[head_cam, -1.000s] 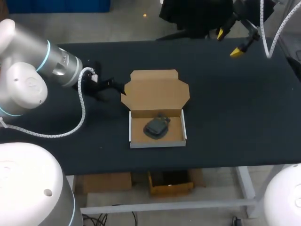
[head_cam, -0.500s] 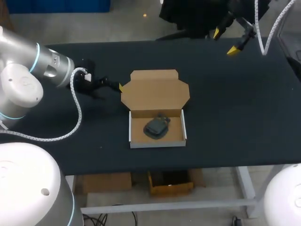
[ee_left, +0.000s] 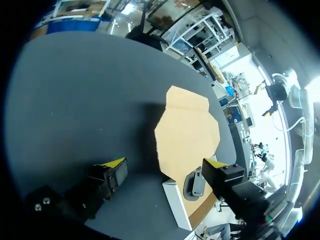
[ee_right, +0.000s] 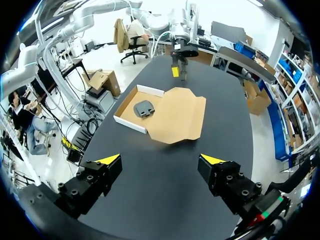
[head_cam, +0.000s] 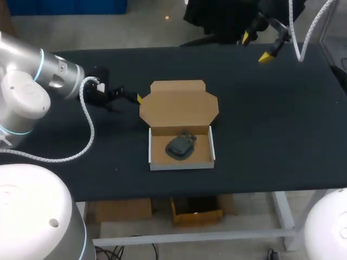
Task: Assemble the packaging by folding the flat box into shape, placing the metal phone stand inside, and closing the box properly
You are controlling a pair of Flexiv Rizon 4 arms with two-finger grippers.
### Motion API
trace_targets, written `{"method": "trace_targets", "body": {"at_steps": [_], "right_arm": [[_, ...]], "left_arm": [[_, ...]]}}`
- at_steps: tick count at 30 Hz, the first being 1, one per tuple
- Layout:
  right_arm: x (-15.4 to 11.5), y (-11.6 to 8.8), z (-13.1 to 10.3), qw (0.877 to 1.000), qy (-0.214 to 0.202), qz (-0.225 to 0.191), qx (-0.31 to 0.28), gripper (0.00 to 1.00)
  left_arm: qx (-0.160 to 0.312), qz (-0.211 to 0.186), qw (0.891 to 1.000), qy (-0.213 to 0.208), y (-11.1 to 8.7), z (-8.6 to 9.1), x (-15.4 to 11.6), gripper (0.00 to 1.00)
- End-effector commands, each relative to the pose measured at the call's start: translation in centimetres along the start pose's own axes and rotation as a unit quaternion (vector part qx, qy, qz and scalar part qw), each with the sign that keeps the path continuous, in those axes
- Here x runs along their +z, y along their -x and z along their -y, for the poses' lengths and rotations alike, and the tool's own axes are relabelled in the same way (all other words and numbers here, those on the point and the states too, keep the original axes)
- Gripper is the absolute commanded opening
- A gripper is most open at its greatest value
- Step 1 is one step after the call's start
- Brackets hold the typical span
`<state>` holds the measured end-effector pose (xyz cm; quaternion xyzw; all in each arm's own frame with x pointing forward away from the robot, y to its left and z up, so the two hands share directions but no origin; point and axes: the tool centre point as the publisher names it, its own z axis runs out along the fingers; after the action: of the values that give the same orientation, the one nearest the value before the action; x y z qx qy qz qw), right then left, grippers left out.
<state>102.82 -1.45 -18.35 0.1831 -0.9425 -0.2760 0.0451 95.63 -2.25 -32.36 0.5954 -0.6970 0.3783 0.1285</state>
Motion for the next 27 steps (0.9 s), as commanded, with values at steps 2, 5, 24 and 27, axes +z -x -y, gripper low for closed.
{"method": "trace_targets", "body": {"at_steps": [2,5,24,27], "right_arm": [[-0.27,0.68,-0.12,1.000,0.000,-0.010,0.000,1.00],[-0.22,0.87,-0.40,1.000,-0.003,-0.013,-0.001,1.00],[0.51,1.56,-0.58,1.000,-0.005,-0.024,0.007,1.00],[0.51,1.56,-0.58,1.000,-0.005,-0.024,0.007,1.00]], "left_arm": [[0.002,-0.010,1.000,0.001,0.14,0.49,0.23,1.00],[0.002,-0.022,1.000,0.003,0.22,0.62,0.35,1.00],[0.016,-0.050,0.999,0.008,0.39,0.65,0.44,1.00],[0.017,-0.055,0.998,0.009,0.73,0.65,0.27,1.00]]}}
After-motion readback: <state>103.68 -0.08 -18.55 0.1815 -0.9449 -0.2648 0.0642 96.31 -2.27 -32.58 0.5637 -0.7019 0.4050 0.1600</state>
